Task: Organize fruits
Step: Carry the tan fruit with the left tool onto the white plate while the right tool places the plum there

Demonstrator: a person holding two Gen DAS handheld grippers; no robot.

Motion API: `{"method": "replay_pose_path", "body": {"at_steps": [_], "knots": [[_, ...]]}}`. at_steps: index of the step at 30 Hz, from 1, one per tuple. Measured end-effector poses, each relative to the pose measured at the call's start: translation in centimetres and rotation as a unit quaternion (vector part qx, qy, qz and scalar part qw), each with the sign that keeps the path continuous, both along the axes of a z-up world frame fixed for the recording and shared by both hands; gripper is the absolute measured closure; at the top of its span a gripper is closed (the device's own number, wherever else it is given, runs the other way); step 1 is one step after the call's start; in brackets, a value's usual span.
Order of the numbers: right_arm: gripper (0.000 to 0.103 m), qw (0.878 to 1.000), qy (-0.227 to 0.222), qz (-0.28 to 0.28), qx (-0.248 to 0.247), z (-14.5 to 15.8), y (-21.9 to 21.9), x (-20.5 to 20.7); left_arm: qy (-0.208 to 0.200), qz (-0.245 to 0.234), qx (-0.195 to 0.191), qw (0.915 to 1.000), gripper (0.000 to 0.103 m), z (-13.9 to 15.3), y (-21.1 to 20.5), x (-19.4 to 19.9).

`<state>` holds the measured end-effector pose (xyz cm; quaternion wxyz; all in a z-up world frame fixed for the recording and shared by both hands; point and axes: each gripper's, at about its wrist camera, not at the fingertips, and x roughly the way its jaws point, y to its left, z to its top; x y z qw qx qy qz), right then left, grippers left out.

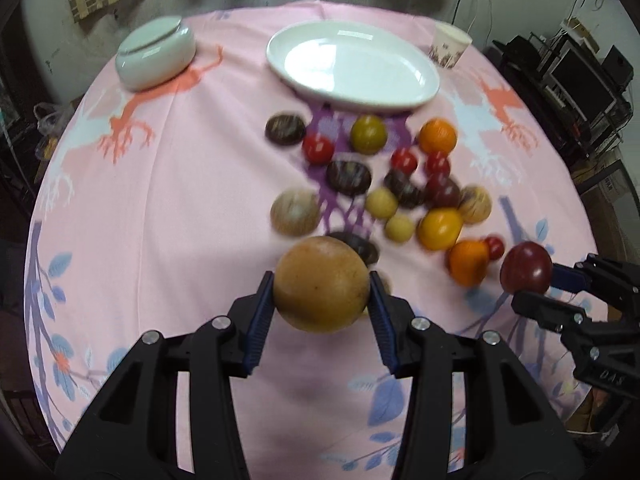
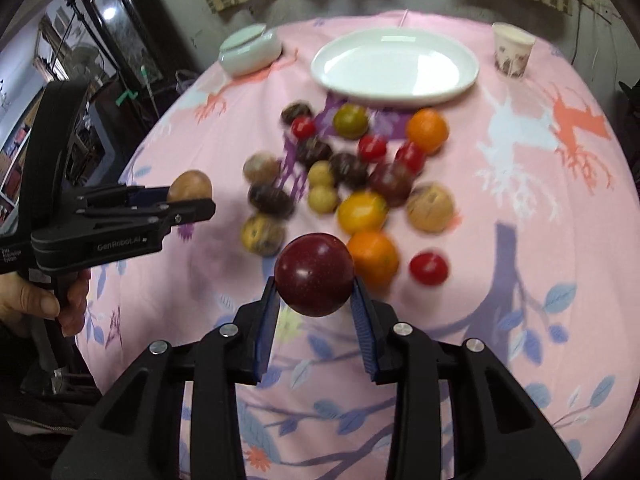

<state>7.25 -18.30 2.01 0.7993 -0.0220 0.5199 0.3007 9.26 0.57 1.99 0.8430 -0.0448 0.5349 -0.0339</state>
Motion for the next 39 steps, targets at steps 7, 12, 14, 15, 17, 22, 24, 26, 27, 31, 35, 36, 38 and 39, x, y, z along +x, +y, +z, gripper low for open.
{"method": "replay_pose_path", "body": {"at_steps": [7,12,14,15,17,22,24,26,27,31,35,36,38,39], "knots": [[0.066,0.997,-0.067,-0.025,0.016,4.0,-0.7,8.8,-0.035,-0.018,0.02,0.999,0.057,2.7,-2.0,8.9],[0.067,0.996,-0.08,-0.037,0.001,2.7,0.0,15.4,-0.024,-0.014,0.032,0.9991,0.057,1.7,-3.0,16.0],[0.067,0.997,-0.07,-0.042,-0.002,1.5,0.1,17.4,-0.015,-0.016,0.039,0.999,0.057,0.6,-3.0,17.8],[0.067,0.997,-0.062,-0.045,0.0,0.8,0.3,18.6,-0.008,-0.015,0.042,0.999,0.057,-0.2,-3.0,18.8],[0.066,0.998,-0.049,-0.045,0.0,-0.5,0.6,20.6,0.0,-0.014,0.046,0.9988,0.057,-1.4,-2.7,20.2],[0.066,0.999,-0.036,-0.035,-0.006,-3.1,2.2,23.0,0.017,-0.001,0.045,0.9988,0.057,-4.1,-2.3,22.9],[0.065,0.999,-0.03,-0.035,-0.009,-3.8,2.9,23.6,0.022,0.003,0.043,0.9988,0.056,-4.8,-2.2,23.6],[0.064,0.999,-0.022,-0.04,-0.012,-4.4,3.3,23.9,0.017,0.006,0.044,0.9989,0.04,-4.6,-2.3,23.8],[0.064,0.999,-0.019,-0.045,-0.014,-4.6,3.4,23.9,0.011,0.007,0.045,0.9989,0.037,-4.3,-2.3,23.7],[0.054,0.998,-0.028,-0.062,-0.006,-3.9,2.5,23.1,-0.007,0.014,0.045,0.9988,0.028,-2.5,-1.9,22.5],[0.052,0.996,-0.036,-0.076,0.011,-2.1,1.0,21.6,-0.02,0.02,0.033,0.999,0.024,-0.6,-1.5,19.7],[0.05,0.996,-0.038,-0.079,0.017,-1.5,0.4,20.8,-0.023,0.02,0.038,0.9988,0.02,-0.3,-1.5,18.8],[0.042,0.995,-0.045,-0.085,0.017,-1.0,-0.7,19.0,-0.032,0.022,0.05,0.998,0.018,0.2,-1.4,16.6],[0.042,0.995,-0.05,-0.089,0.014,-0.8,-1.4,17.9,-0.034,0.024,0.053,0.9977,0.017,0.4,-1.3,15.6]]}}
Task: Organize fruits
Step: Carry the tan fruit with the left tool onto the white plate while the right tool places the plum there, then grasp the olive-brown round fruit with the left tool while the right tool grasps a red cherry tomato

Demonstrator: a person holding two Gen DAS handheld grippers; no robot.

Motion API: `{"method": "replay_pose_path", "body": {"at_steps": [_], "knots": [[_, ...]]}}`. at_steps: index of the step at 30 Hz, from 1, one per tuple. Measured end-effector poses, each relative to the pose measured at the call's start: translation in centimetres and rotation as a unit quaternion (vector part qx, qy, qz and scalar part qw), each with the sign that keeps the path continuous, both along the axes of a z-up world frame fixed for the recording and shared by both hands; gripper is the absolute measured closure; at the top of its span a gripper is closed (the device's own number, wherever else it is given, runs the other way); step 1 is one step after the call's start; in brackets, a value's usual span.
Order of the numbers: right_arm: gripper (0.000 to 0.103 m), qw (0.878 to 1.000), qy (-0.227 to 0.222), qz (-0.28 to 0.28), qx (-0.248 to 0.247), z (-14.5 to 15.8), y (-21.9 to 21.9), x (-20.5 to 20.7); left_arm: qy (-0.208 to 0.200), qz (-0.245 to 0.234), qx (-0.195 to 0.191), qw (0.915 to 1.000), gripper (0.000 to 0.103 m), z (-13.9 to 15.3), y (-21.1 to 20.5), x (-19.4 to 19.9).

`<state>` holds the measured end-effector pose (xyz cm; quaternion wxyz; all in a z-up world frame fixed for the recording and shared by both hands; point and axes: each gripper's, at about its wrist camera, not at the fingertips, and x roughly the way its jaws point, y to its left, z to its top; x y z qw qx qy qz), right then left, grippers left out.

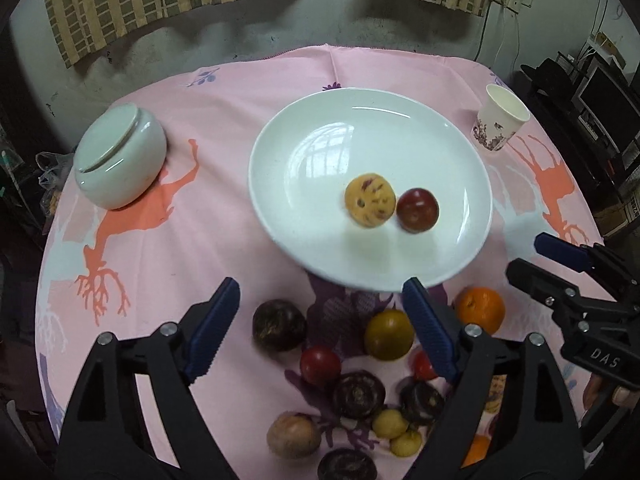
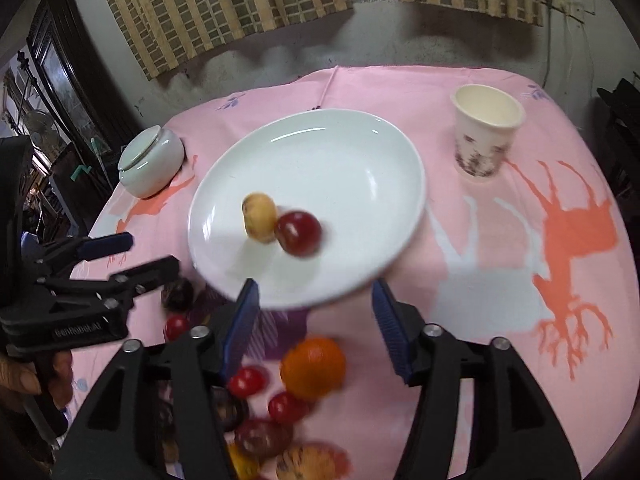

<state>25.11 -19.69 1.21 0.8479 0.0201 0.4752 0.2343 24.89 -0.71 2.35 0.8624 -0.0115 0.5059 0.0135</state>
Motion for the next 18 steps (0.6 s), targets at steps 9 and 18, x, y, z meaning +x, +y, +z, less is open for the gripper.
{"method": "replay_pose_path", "body": {"at_steps": [9,18], "knots": [[0.035,0.998,0.06,-0.024,-0.008,-2.2,-4.4,-9.3,0.06,0.036,-0.021,0.9974,0.014,-3.1,-0.4,-9.8],[0.035,0.996,0.094,-0.012,0.001,-3.2,-5.2,-15.2,0.123,0.024,-0.044,0.9911,0.014,-6.4,-2.6,-15.3]]}}
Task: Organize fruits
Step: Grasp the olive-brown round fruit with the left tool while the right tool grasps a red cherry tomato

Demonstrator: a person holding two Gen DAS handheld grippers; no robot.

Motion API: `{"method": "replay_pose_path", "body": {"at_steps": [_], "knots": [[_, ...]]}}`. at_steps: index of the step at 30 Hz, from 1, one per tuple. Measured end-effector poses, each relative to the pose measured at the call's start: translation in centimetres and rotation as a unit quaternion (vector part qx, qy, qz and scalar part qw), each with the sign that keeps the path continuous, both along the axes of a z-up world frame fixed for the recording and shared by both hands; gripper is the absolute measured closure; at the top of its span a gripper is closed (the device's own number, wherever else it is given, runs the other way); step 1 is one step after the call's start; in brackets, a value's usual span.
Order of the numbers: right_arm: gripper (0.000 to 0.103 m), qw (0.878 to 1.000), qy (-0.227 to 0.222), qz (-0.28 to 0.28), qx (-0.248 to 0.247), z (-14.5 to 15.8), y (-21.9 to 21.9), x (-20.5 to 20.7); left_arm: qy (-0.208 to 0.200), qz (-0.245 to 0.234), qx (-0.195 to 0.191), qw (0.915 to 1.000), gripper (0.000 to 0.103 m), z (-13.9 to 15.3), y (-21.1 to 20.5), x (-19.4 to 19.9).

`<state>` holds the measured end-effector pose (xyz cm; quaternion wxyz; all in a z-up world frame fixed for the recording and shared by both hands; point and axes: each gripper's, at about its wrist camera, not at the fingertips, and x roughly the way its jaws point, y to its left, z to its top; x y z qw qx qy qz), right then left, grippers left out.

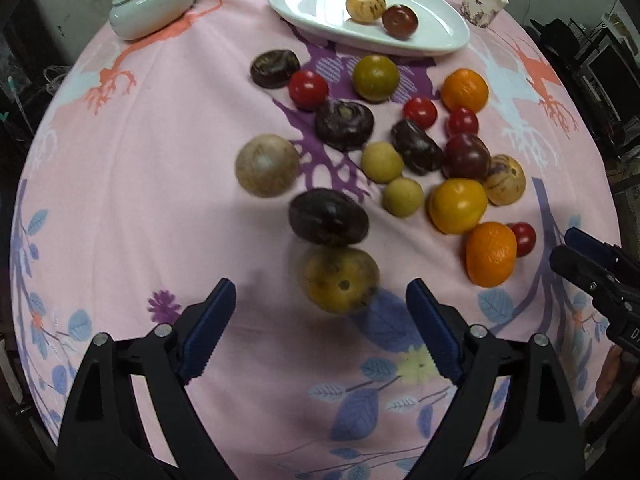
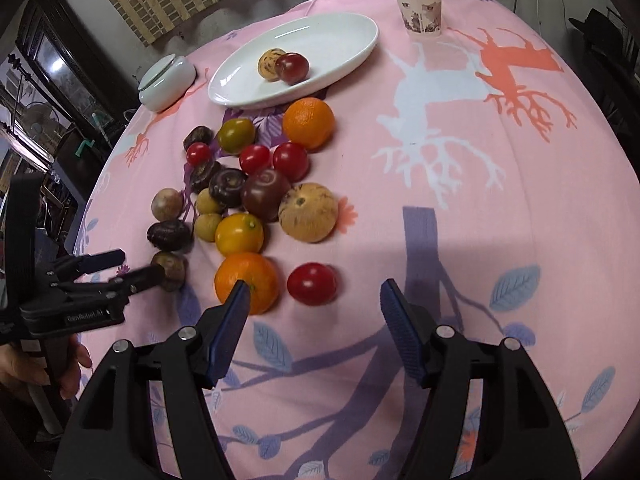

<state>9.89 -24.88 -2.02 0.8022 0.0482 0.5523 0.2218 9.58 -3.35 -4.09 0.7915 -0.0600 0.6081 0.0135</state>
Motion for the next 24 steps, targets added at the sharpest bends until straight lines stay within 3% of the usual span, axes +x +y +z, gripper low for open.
{"method": "replay_pose_path", "body": {"at_steps": [3,5,9,11,12,16,18,21,22,24], "knots": [[0.035,1.0,-0.002,-0.002,0.003,0.4,-0.3,-0.5,-0.005,-0.018,0.007,0.9998,0.018,-0.4,-0.8,-0.1],[0.035,1.0,-0.004,-0.002,0.004,0.5,-0.4,-0.8,-0.005,-0.026,0.013,0.9996,0.027,-0.8,-1.2,0.1],[0.035,1.0,-0.004,-0.002,-0.006,0.4,-0.7,-1.6,0.005,-0.017,0.011,0.9998,0.036,-1.5,-1.3,0.9],[0.035,1.0,-0.006,0.001,-0.011,0.4,-0.9,-2.1,0.01,-0.02,0.01,0.9997,0.063,-1.9,-1.4,1.1],[0.035,1.0,-0.008,0.002,-0.016,0.4,-1.0,-2.2,0.003,-0.022,0.022,0.9995,0.063,-1.8,-1.4,1.1],[0.035,0.999,-0.019,0.026,-0.036,0.3,-0.3,-2.3,0.004,-0.012,-0.005,0.9999,0.063,-1.7,-0.7,0.9],[0.035,0.995,-0.044,0.045,-0.077,0.0,0.7,-2.1,0.009,-0.007,-0.014,0.9998,0.063,-1.7,-0.3,0.6],[0.048,0.987,-0.07,0.08,-0.12,-0.8,2.6,-1.5,0.011,-0.009,-0.019,0.9997,0.063,-1.9,0.3,0.2],[0.054,0.987,-0.065,0.087,-0.119,-1.2,2.9,-1.2,0.011,-0.008,-0.022,0.9997,0.063,-1.9,0.5,0.0],[0.056,0.986,-0.048,0.099,-0.122,-2.2,3.6,-0.5,0.011,-0.006,-0.025,0.9996,0.063,-1.9,0.8,0.0]]}}
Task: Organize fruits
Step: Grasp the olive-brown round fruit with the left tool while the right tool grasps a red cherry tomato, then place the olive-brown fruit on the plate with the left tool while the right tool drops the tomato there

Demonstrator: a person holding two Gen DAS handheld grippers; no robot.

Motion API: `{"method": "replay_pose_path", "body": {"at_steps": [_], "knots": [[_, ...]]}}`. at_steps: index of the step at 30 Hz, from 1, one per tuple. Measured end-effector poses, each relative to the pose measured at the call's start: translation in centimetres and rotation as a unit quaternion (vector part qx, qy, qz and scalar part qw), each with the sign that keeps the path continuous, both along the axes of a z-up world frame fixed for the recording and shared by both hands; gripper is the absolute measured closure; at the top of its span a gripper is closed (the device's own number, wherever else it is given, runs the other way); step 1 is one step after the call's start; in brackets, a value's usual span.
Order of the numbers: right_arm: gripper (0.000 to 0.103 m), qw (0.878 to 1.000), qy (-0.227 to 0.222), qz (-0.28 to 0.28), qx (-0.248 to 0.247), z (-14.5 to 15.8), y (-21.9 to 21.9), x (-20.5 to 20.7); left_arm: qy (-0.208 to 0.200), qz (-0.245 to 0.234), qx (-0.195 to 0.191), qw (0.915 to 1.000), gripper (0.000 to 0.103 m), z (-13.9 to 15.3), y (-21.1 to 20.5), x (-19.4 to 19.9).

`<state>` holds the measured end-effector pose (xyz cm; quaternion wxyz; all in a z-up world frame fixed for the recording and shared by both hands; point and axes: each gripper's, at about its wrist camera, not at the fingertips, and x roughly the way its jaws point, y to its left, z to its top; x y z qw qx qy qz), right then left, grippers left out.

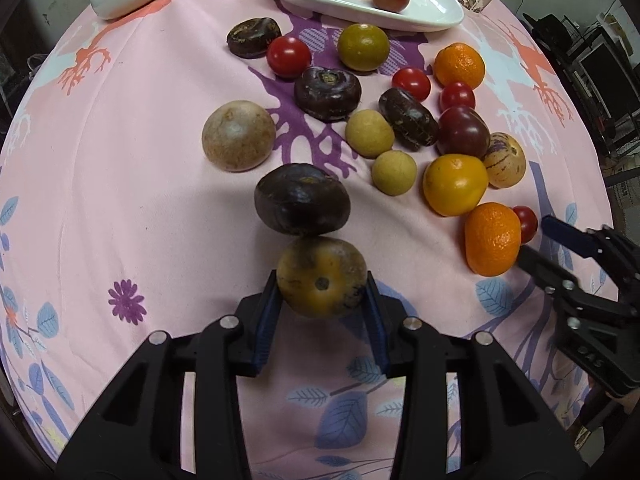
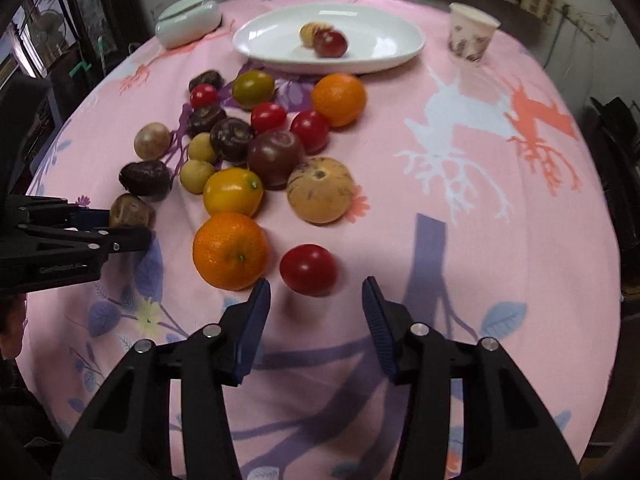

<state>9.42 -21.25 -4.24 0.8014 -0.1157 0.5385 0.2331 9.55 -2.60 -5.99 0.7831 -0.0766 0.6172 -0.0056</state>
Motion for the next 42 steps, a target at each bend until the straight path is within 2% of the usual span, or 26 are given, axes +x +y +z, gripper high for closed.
{"method": "replay_pose_path", "body": {"at_steps": [2,4,6,8,15,19,25,31,36,42], "knots": [[0.071,1.0,0.006,0.008,-0.009,-0.8,0.6,0.4,-0.001,0.001,-0.001,1.0,0.063,0.1,0.0,-0.2],[0.073,1.0,0.007,0.007,0.0,-0.8,0.6,0.8,-0.003,-0.001,-0.003,1.0,0.063,0.2,0.2,-0.1],[0.074,1.0,0.0,0.002,0.008,-0.3,0.4,1.2,-0.004,-0.001,-0.011,0.9999,0.063,0.2,0.4,-0.1],[0.074,0.999,0.015,-0.002,0.029,0.2,0.1,1.6,-0.002,0.002,-0.011,0.9999,0.064,0.6,0.8,-0.3],[0.073,0.996,-0.004,-0.02,0.081,4.4,-2.0,2.6,-0.067,-0.005,-0.012,0.9977,0.064,5.9,2.1,-0.2],[0.073,0.994,-0.026,-0.029,0.102,6.6,-2.5,4.2,-0.103,-0.013,-0.009,0.9945,0.064,9.0,2.4,2.0],[0.073,0.99,-0.062,-0.03,0.125,9.2,-1.6,8.7,-0.137,-0.031,0.0,0.9901,0.063,11.4,1.4,7.2],[0.073,0.987,-0.077,-0.029,0.138,9.1,0.5,14.3,-0.138,-0.037,0.012,0.9896,0.063,10.5,0.9,13.4],[0.073,0.988,-0.061,-0.038,0.139,6.7,2.1,18.2,-0.124,-0.039,0.024,0.9912,0.063,8.1,0.7,17.8],[0.073,0.989,-0.046,-0.041,0.134,4.3,3.5,20.4,-0.112,-0.039,0.026,0.9926,0.063,5.8,0.3,20.7]]}}
